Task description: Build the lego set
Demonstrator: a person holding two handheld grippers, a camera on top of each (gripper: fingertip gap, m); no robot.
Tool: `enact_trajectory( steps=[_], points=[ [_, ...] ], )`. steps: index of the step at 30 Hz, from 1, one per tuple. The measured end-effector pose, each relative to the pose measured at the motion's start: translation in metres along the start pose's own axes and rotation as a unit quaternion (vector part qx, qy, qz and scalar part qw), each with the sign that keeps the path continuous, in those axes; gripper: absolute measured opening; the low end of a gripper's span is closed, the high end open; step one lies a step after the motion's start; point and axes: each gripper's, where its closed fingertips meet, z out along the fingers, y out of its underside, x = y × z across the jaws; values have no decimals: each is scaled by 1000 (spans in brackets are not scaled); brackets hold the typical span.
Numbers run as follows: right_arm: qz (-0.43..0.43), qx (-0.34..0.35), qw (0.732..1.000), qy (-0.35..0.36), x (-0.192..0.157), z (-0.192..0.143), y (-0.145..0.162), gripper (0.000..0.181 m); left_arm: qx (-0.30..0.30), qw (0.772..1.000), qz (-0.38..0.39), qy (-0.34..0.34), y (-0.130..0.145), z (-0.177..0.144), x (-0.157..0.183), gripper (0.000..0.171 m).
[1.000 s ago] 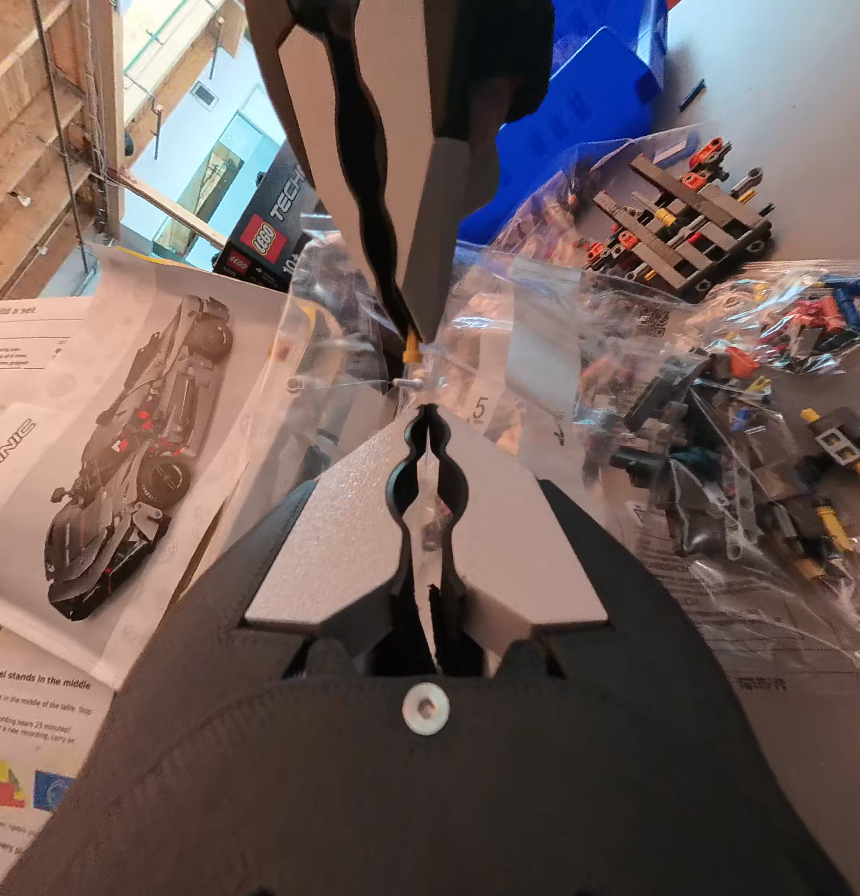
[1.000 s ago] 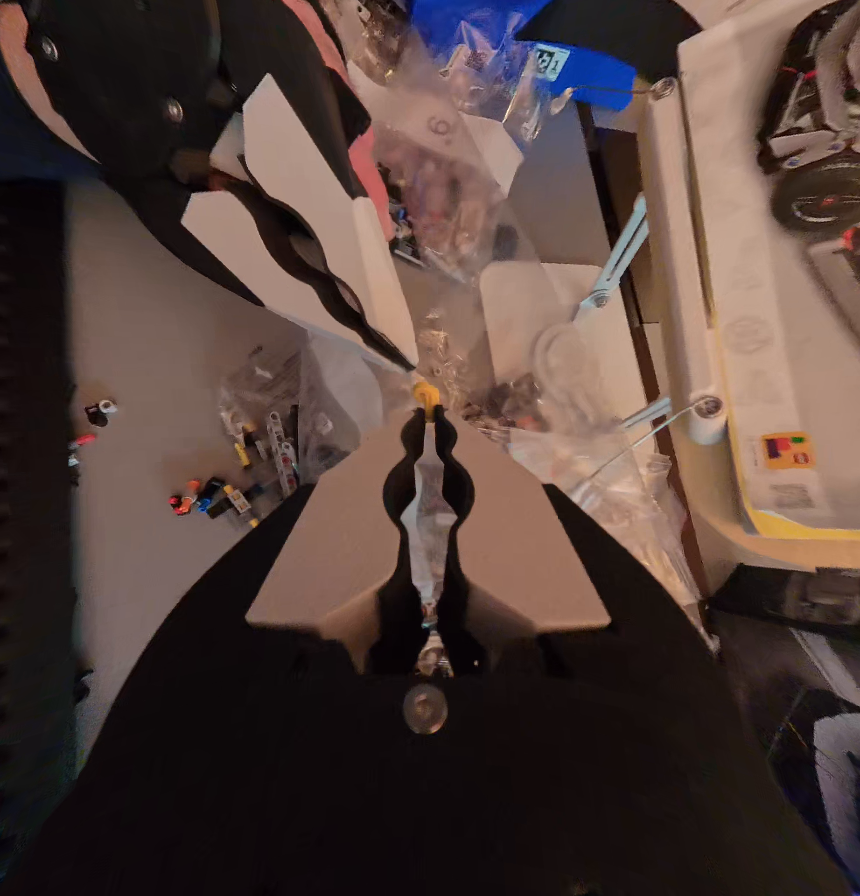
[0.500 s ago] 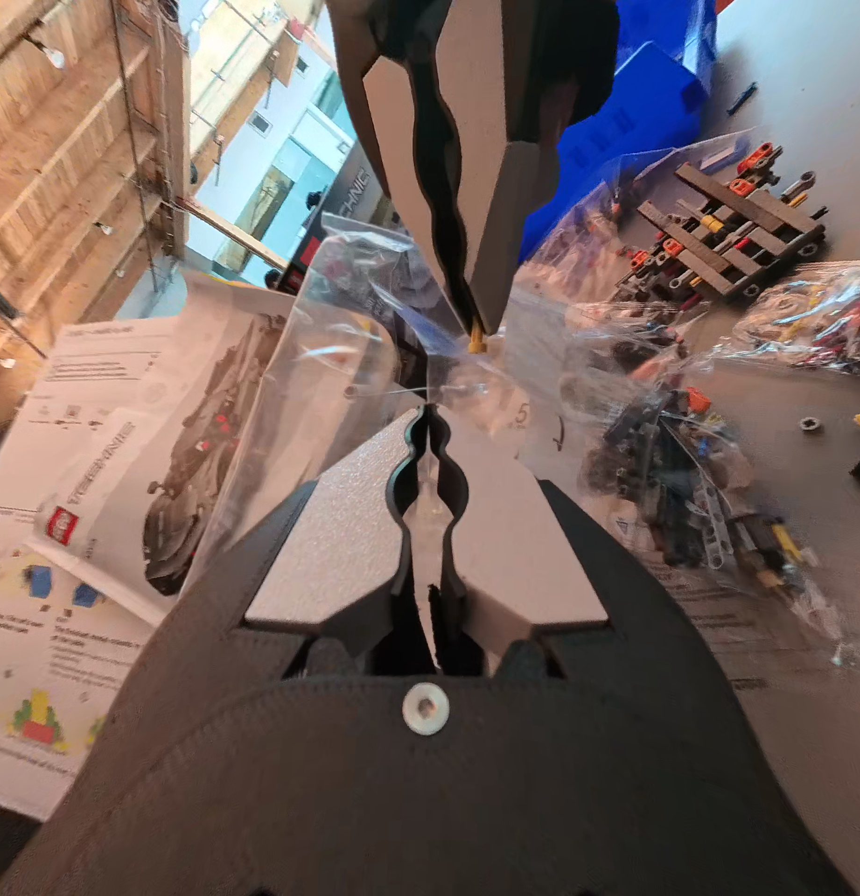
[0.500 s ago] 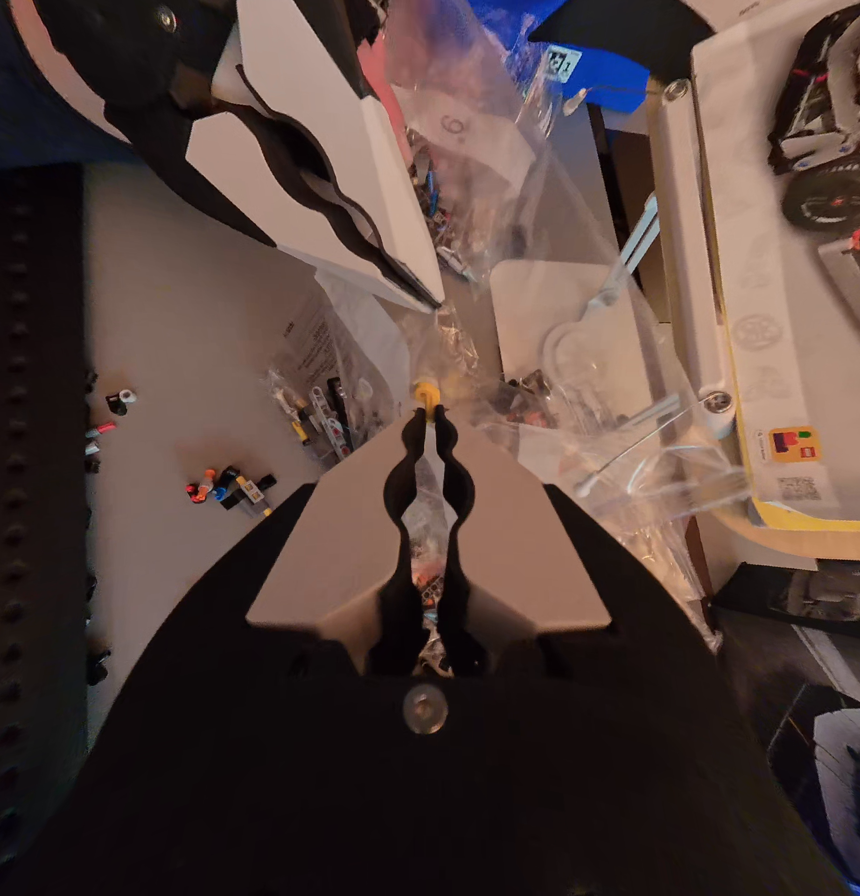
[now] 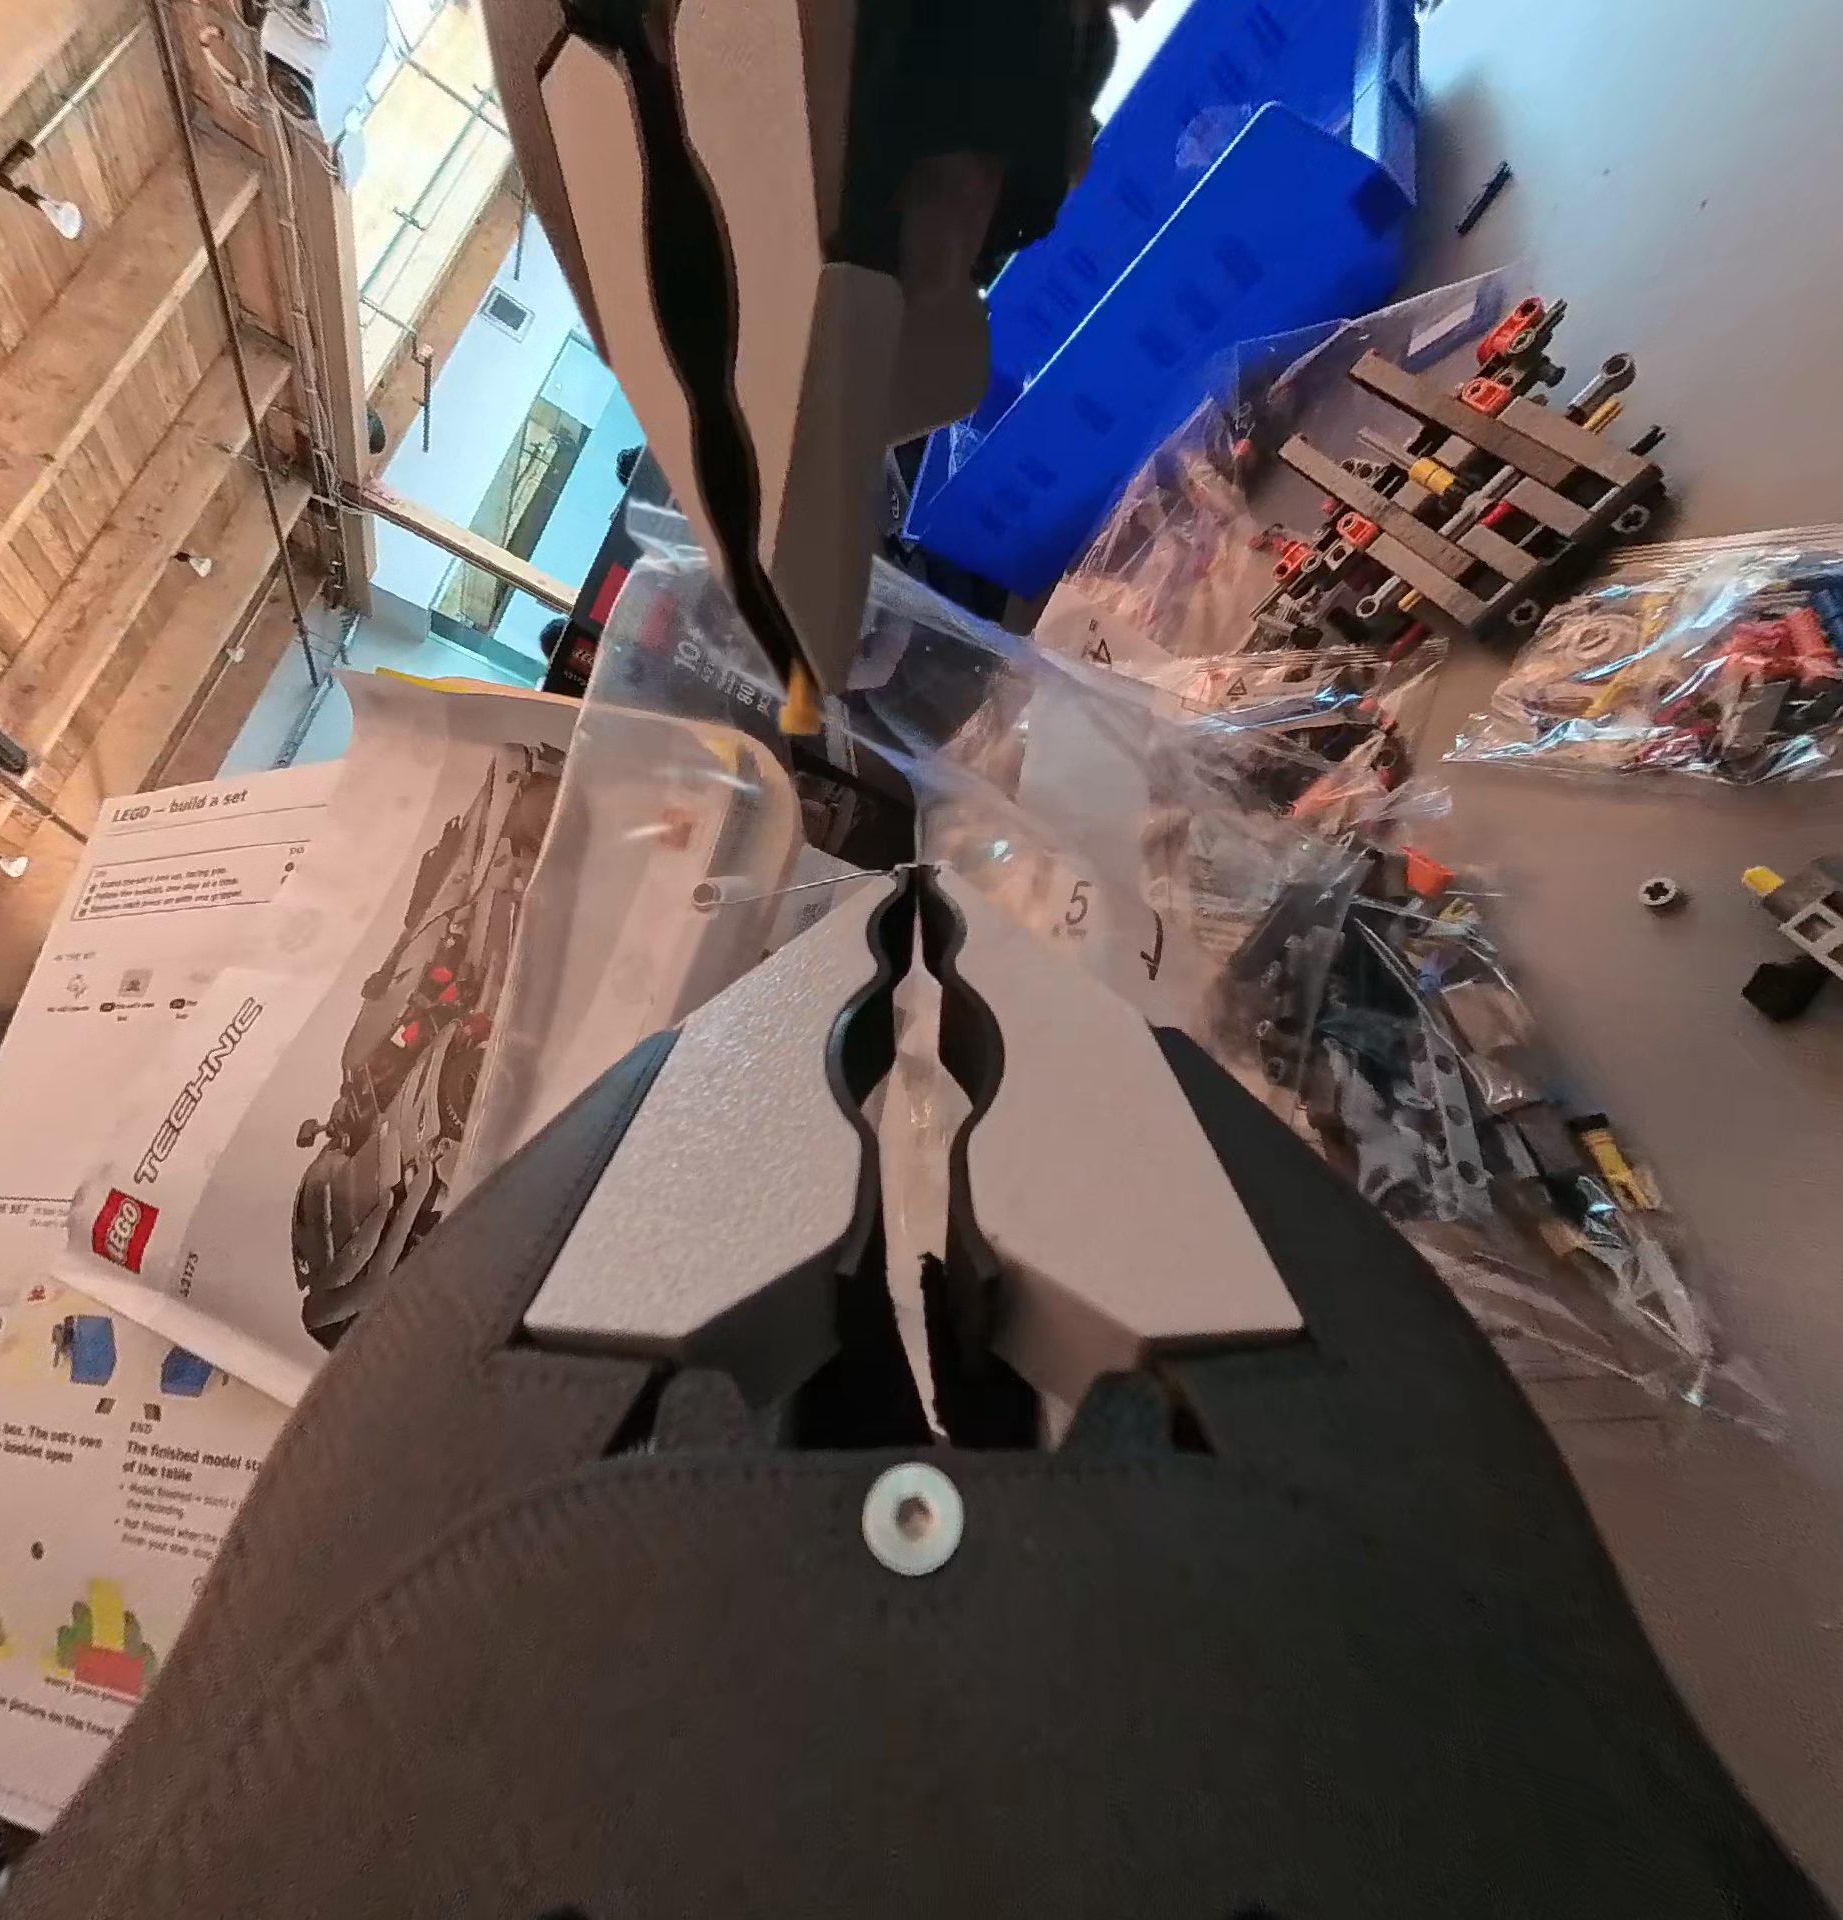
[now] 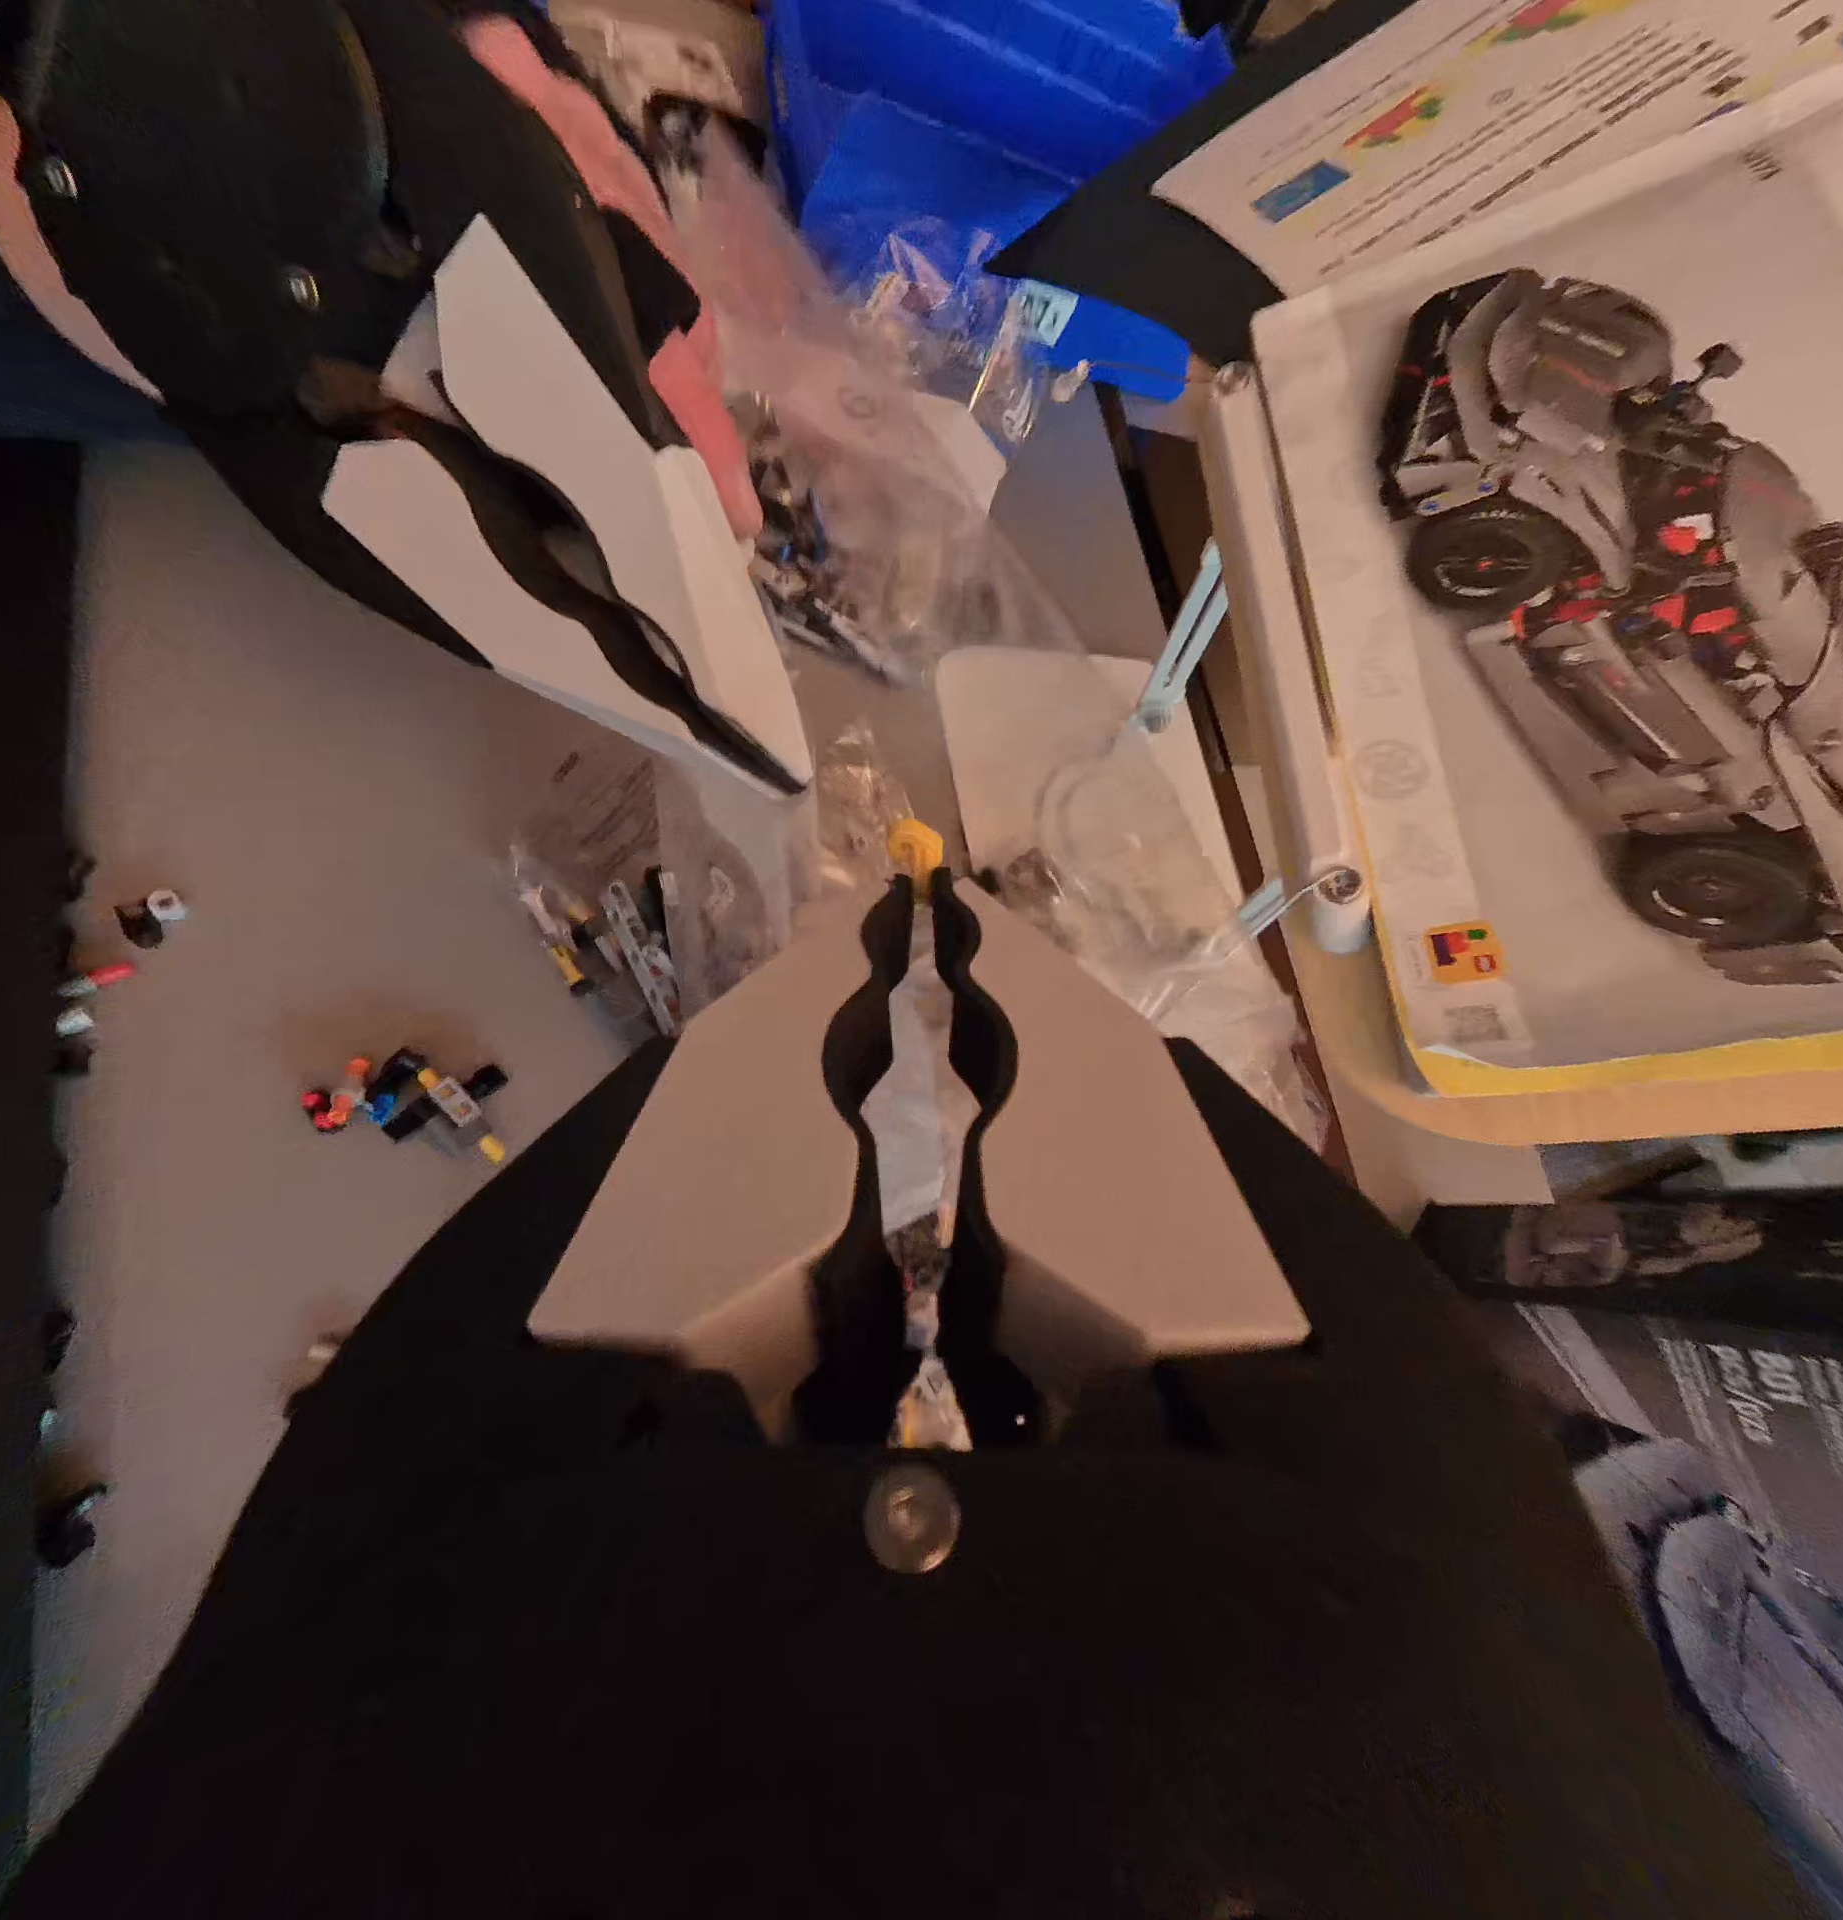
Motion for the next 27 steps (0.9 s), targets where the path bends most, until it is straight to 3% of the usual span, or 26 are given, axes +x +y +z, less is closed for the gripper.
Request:
enact_trajectory(
  steps=[9, 27],
  points=[
    [-51, -75, 996, 21, -4, 2, 18, 2, -1, 1000, 5, 8, -3, 3, 6, 0],
    [-34, -75, 997, 1, -7, -6, 26, 1, -15, 998, -52, 24, 7, 3, 2, 4]
  ],
)
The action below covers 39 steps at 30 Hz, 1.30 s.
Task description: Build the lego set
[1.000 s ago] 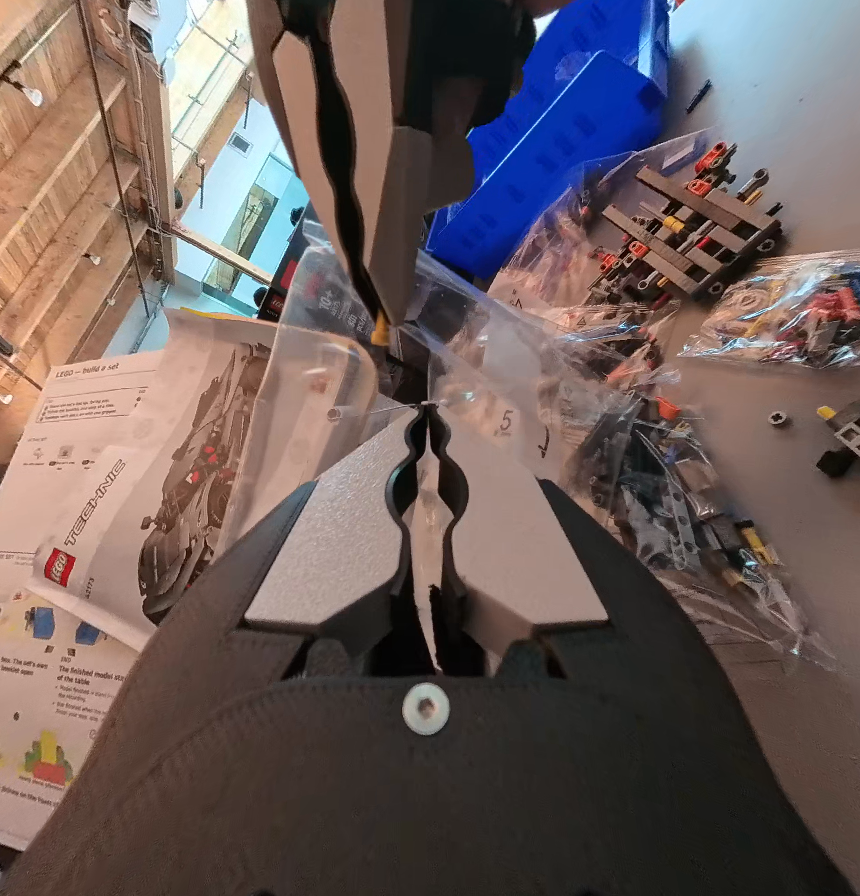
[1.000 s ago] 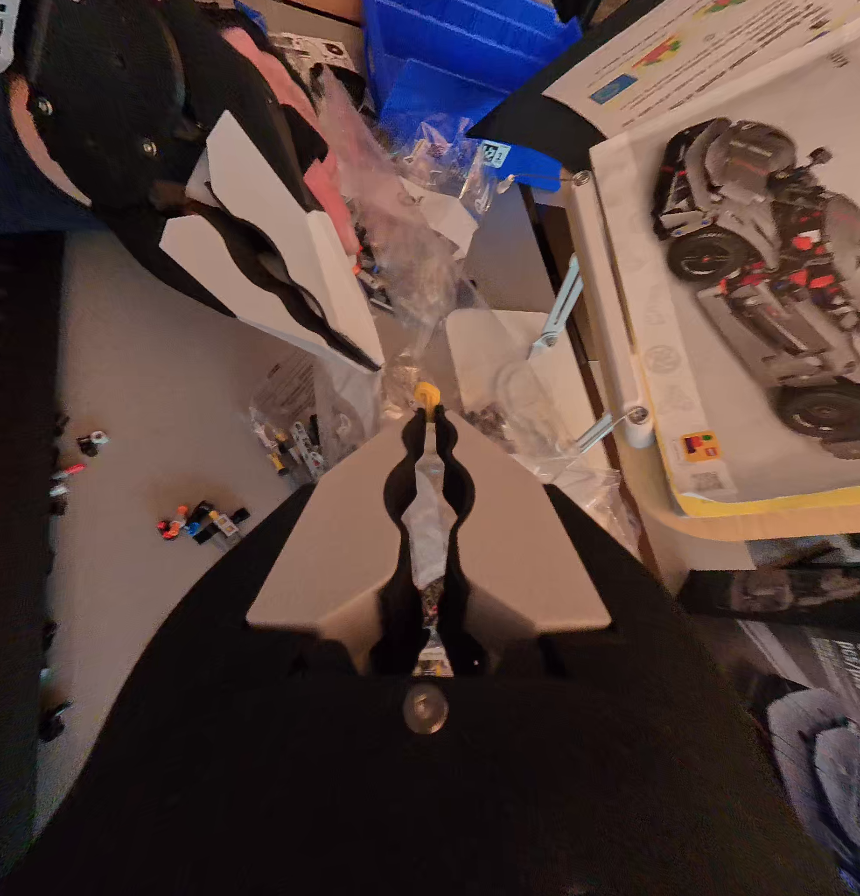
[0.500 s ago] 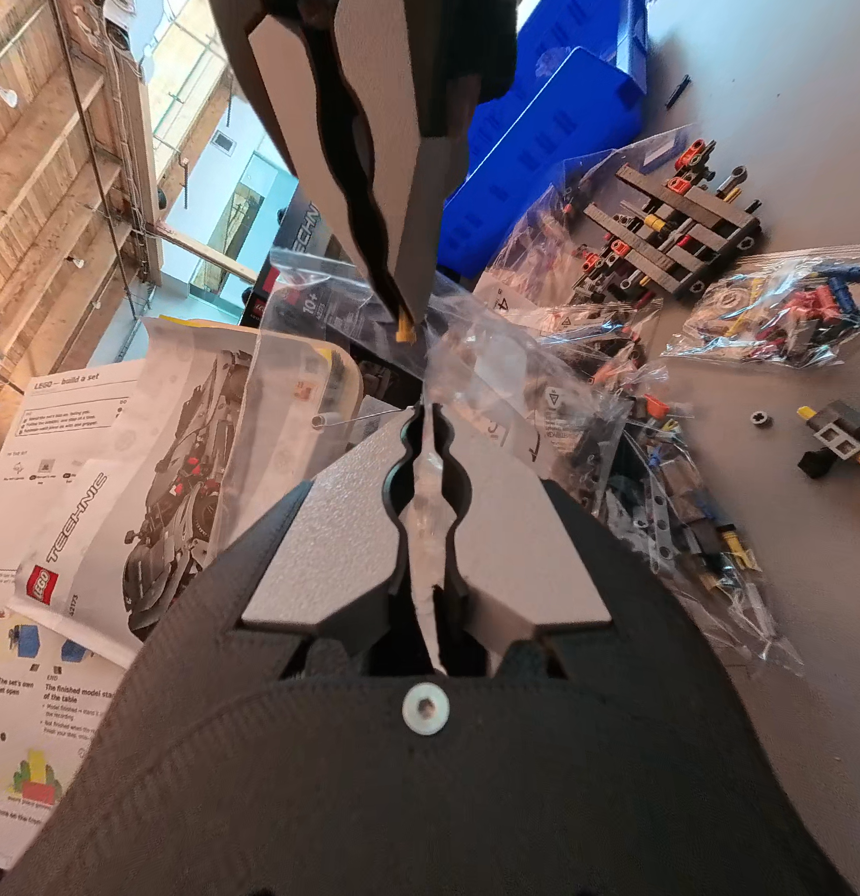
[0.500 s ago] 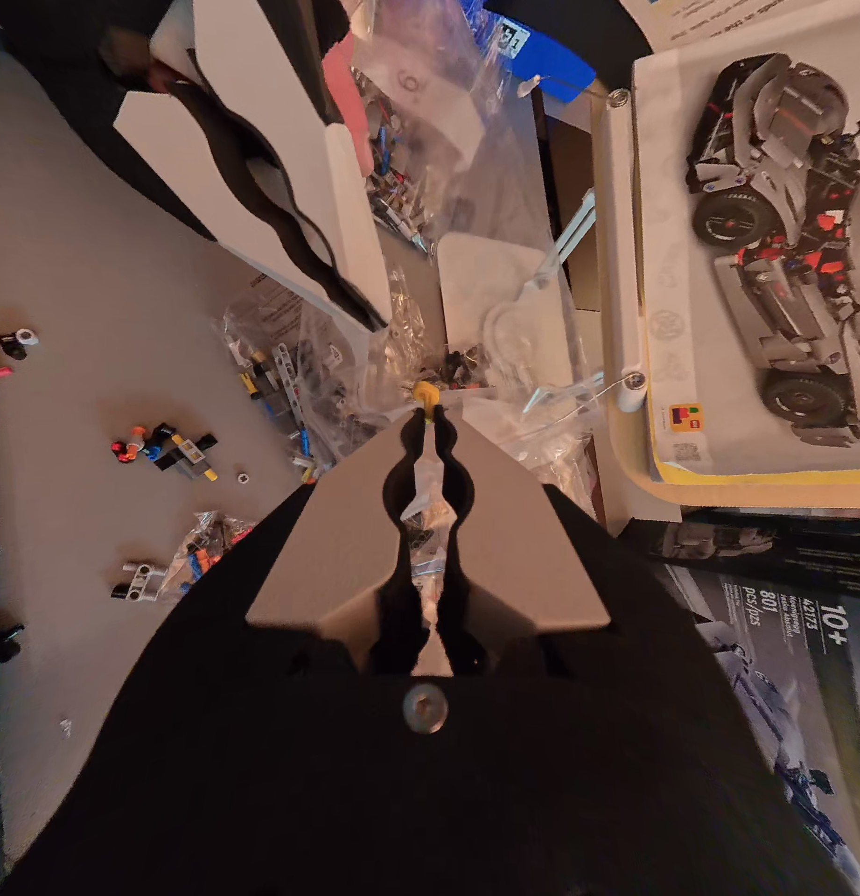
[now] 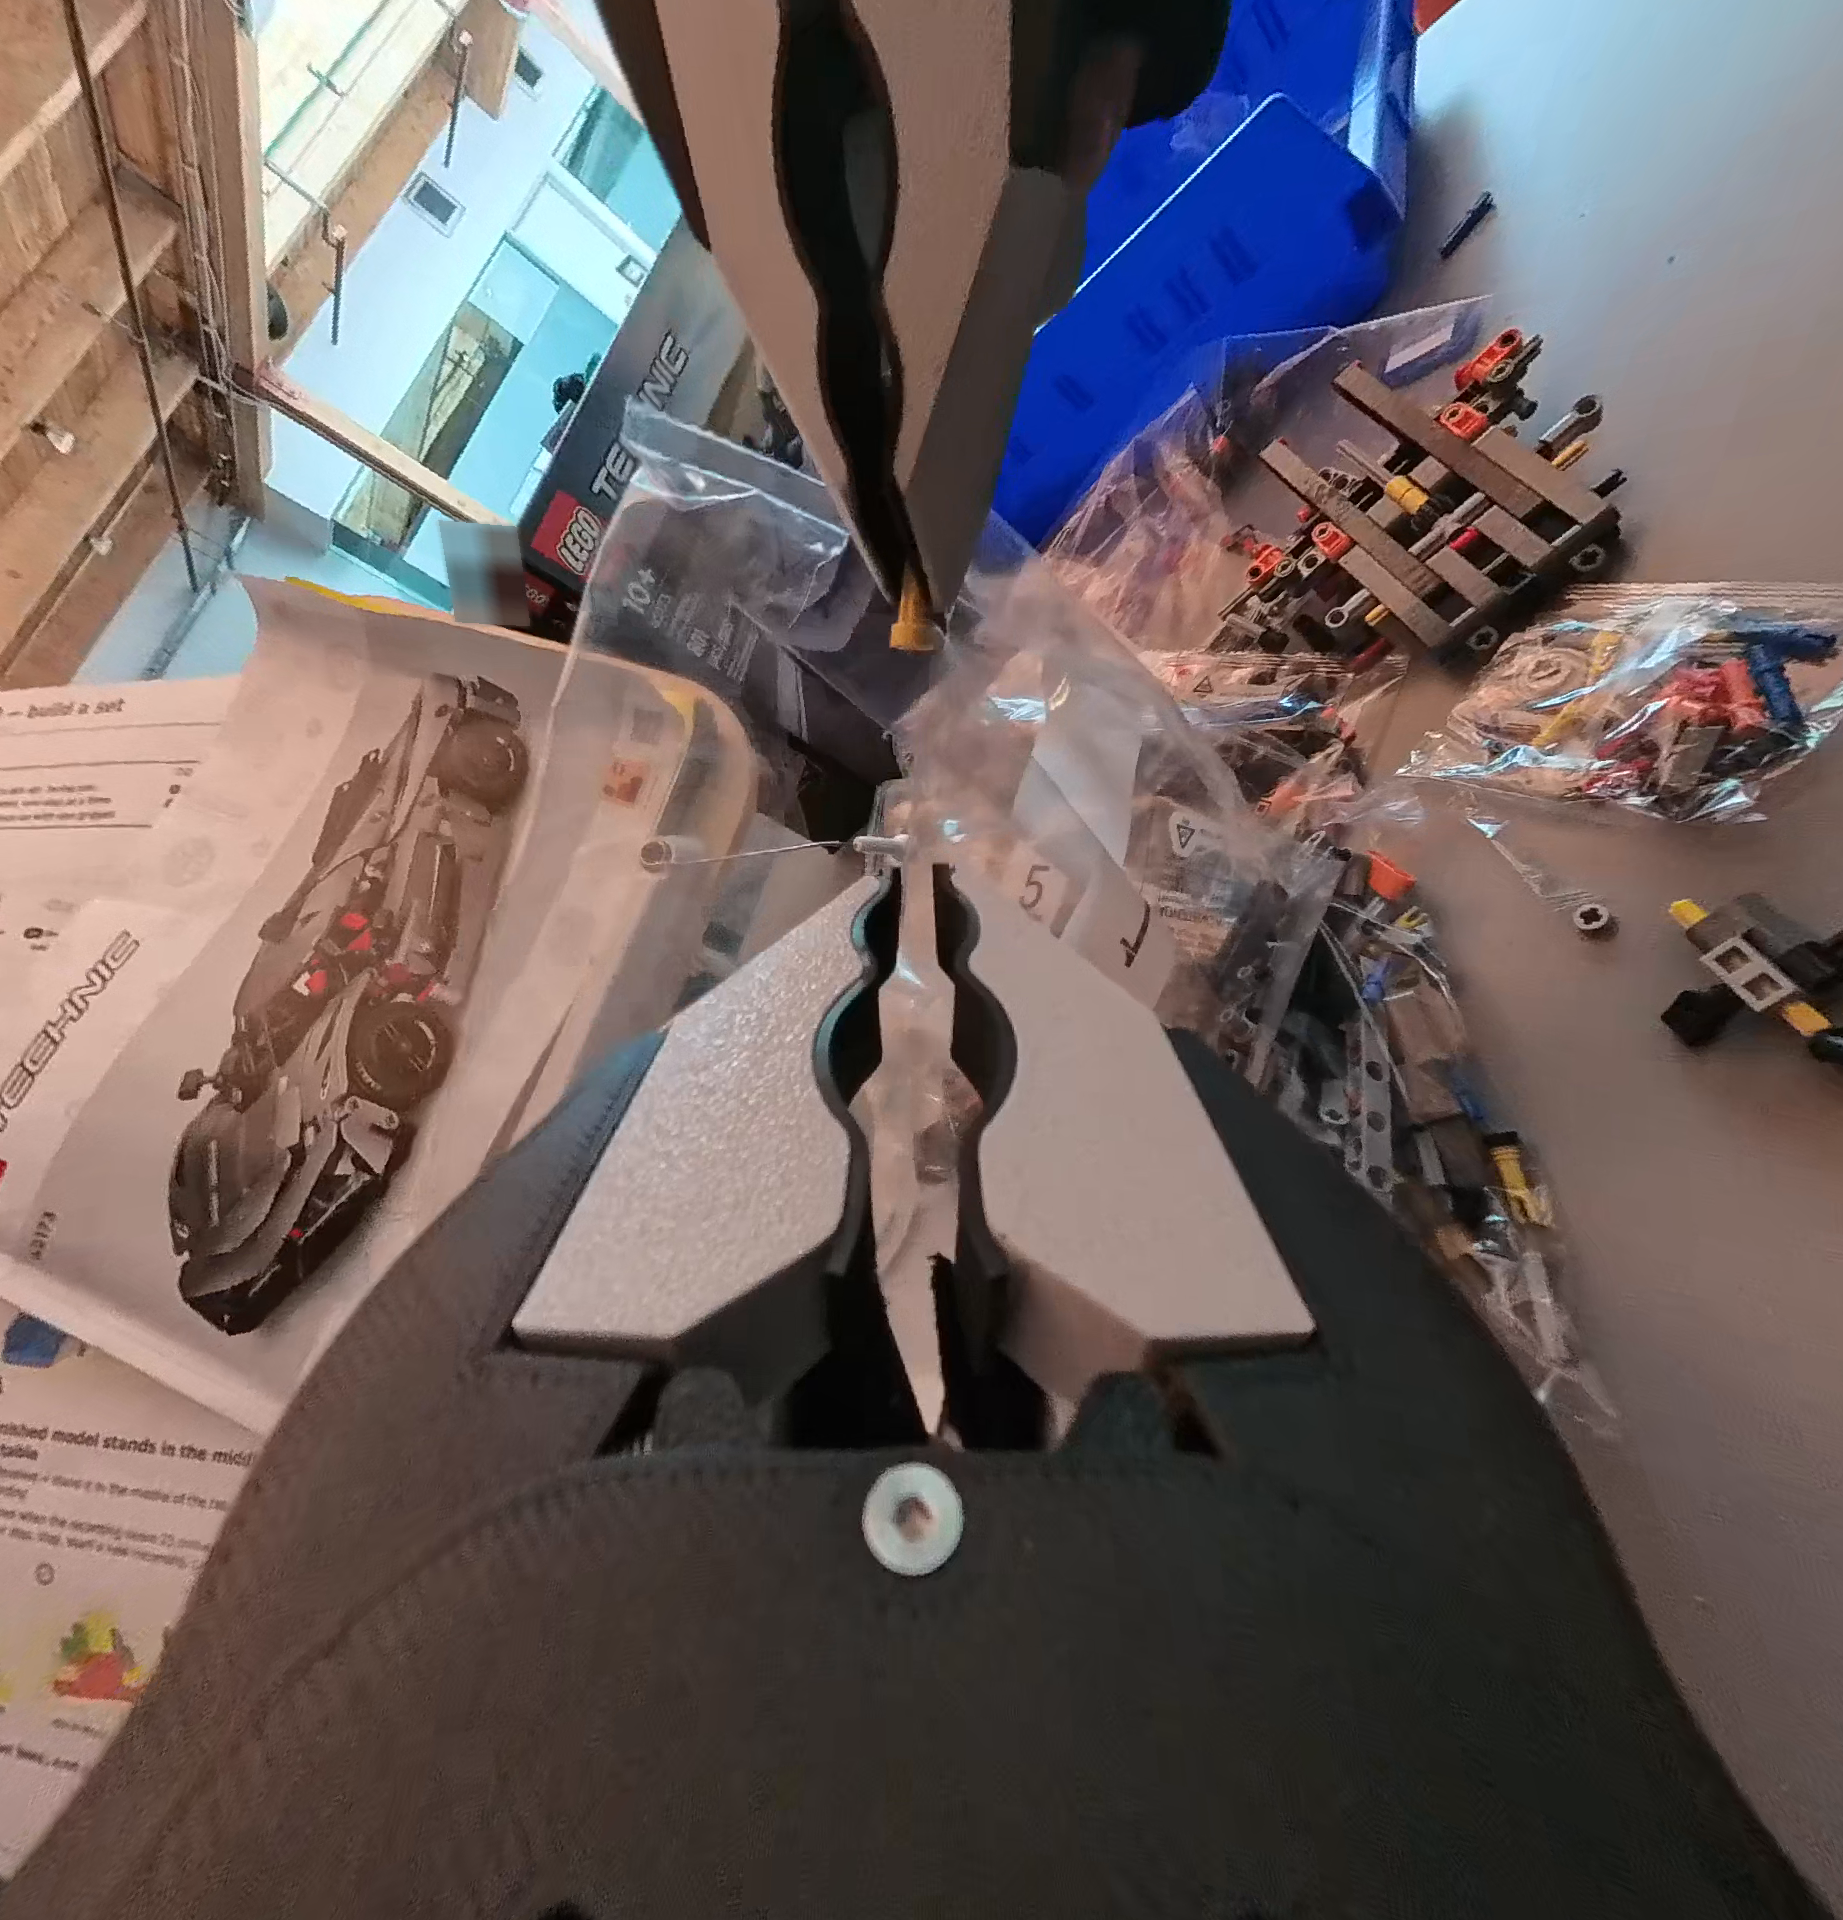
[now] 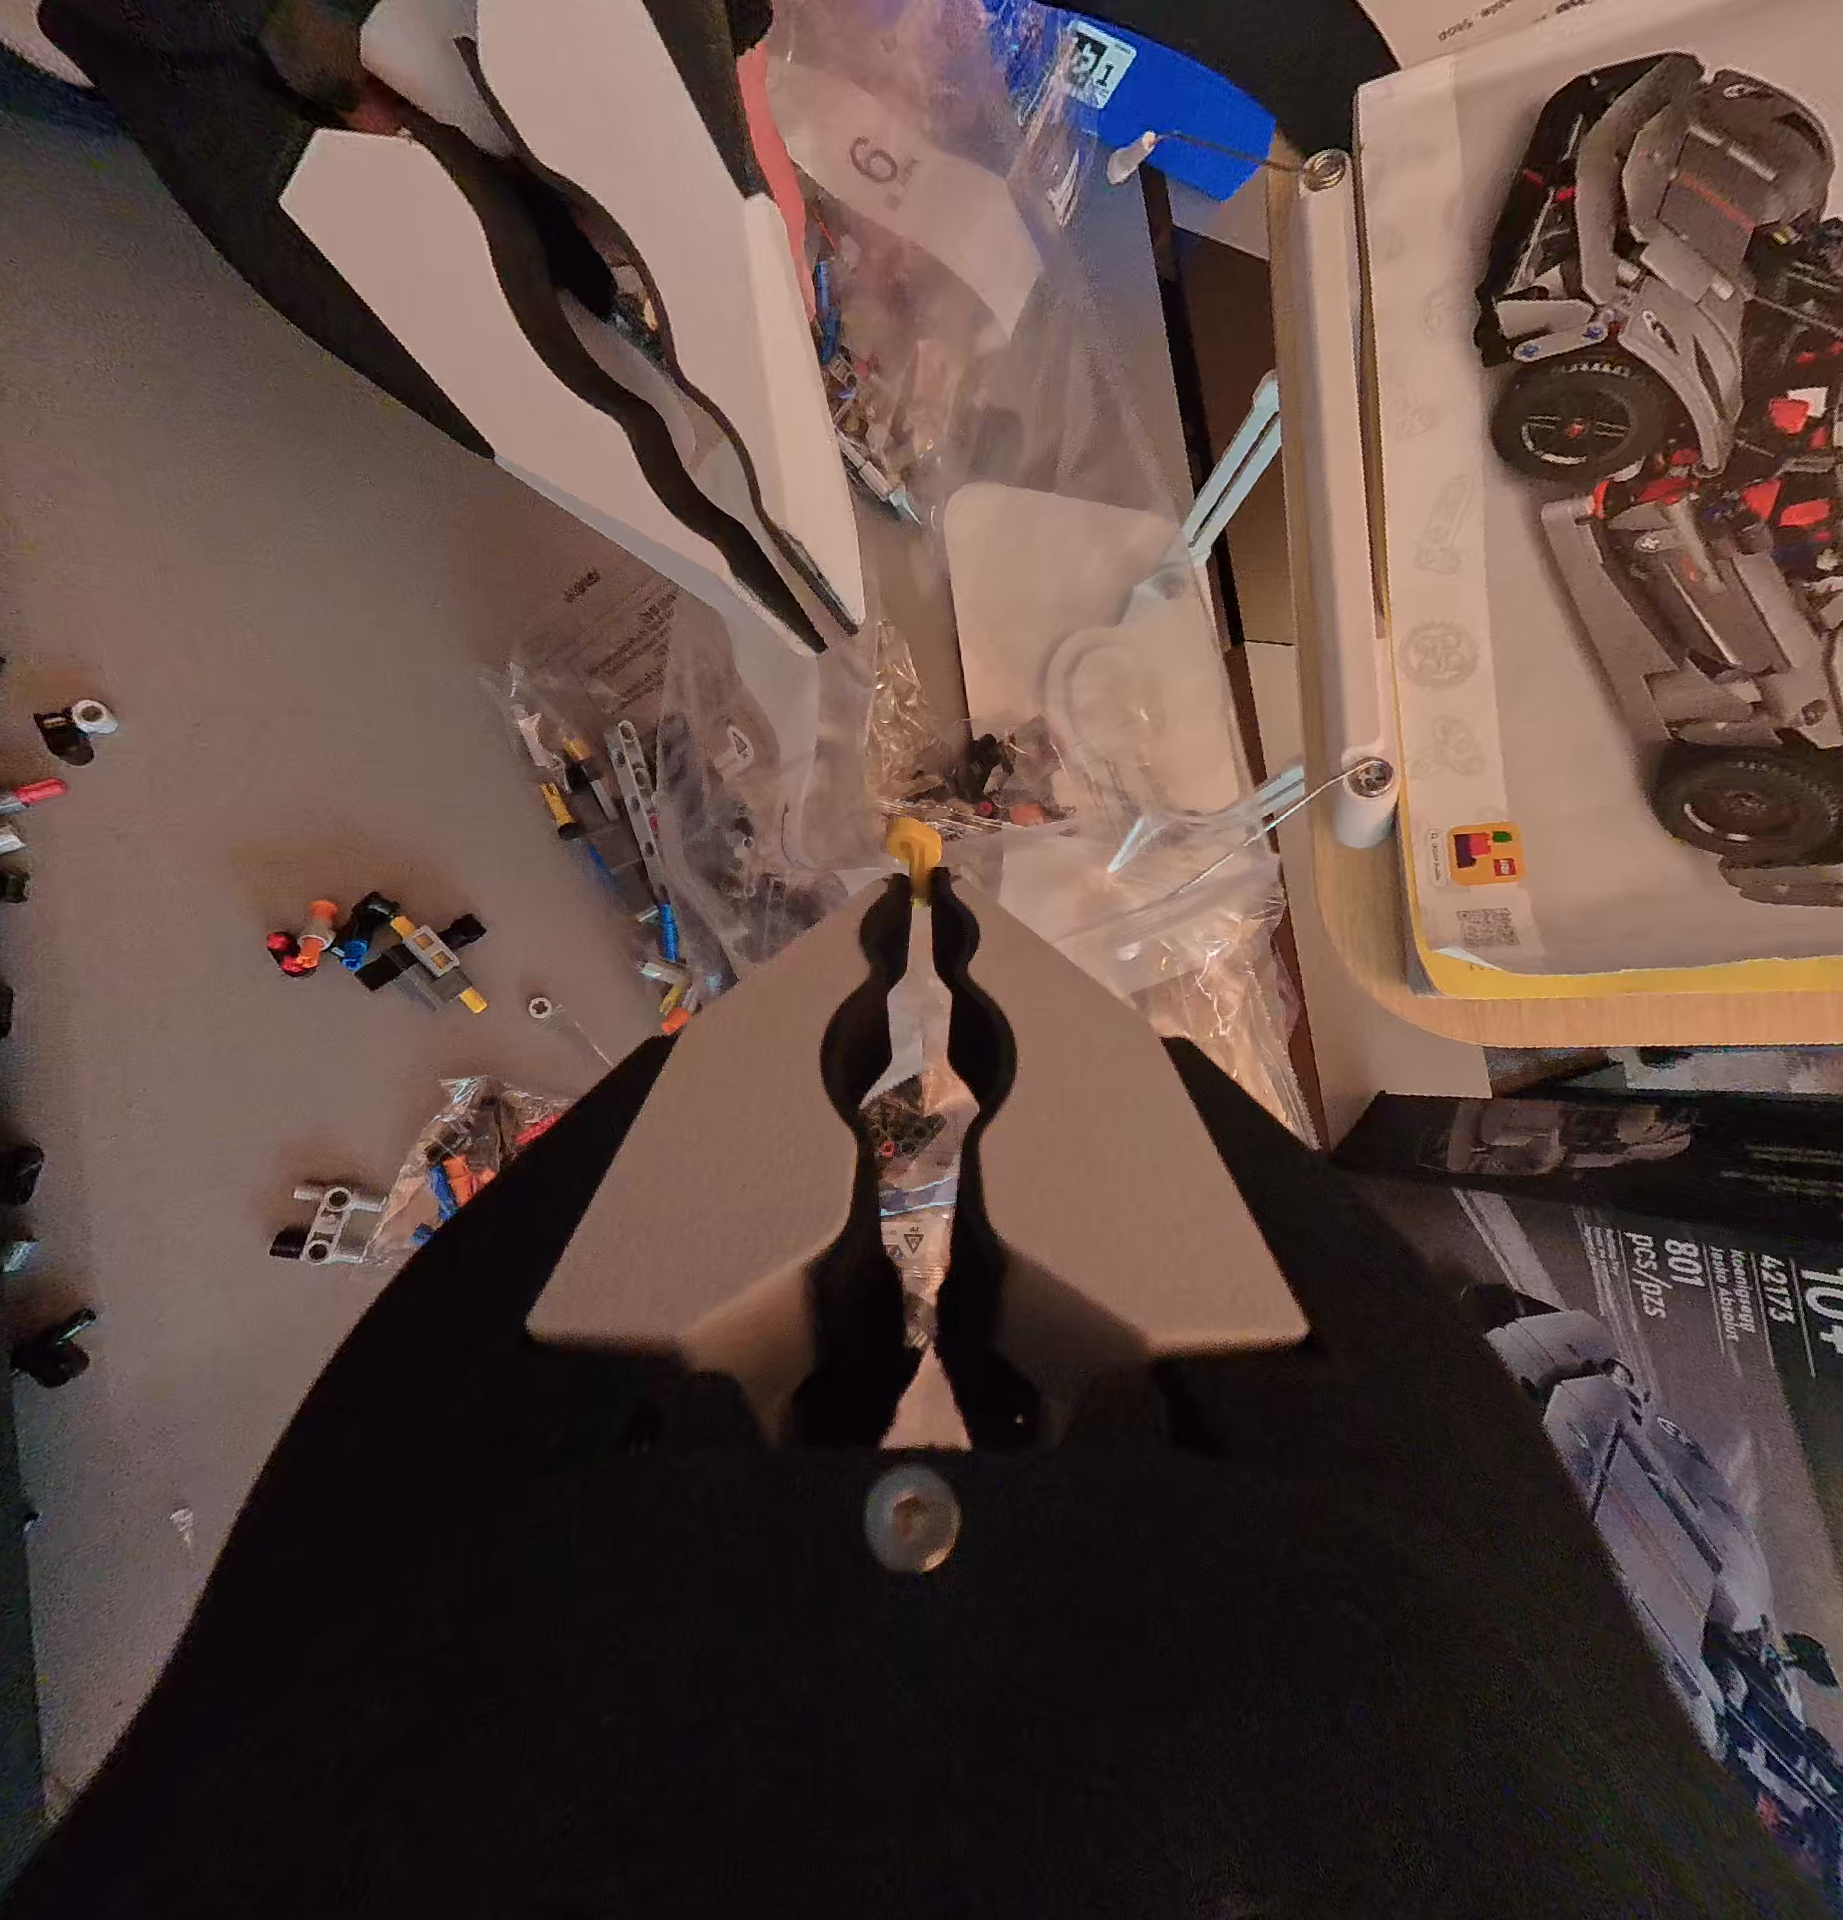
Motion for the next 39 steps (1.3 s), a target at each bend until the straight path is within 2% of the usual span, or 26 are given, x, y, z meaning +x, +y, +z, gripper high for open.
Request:
enact_trajectory(
  steps=[18, 27, 35, 39],
  points=[
    [-18, 29, 999, -29, -11, -2, -4, 1, 24, 987, -141, 69, 4, -3, 0, 2],
    [-20, 37, 998, -39, -16, -1, -5, 1, 71, 965, -229, 104, -4, -9, -4, 0],
    [-17, 43, 998, -42, -16, -2, -5, 1, 73, 955, -271, 101, -1, -7, -10, 0],
    [-17, 21, 999, -34, -13, 2, 3, 1, 84, 950, -285, 94, 0, -11, -17, 0]
  ],
)
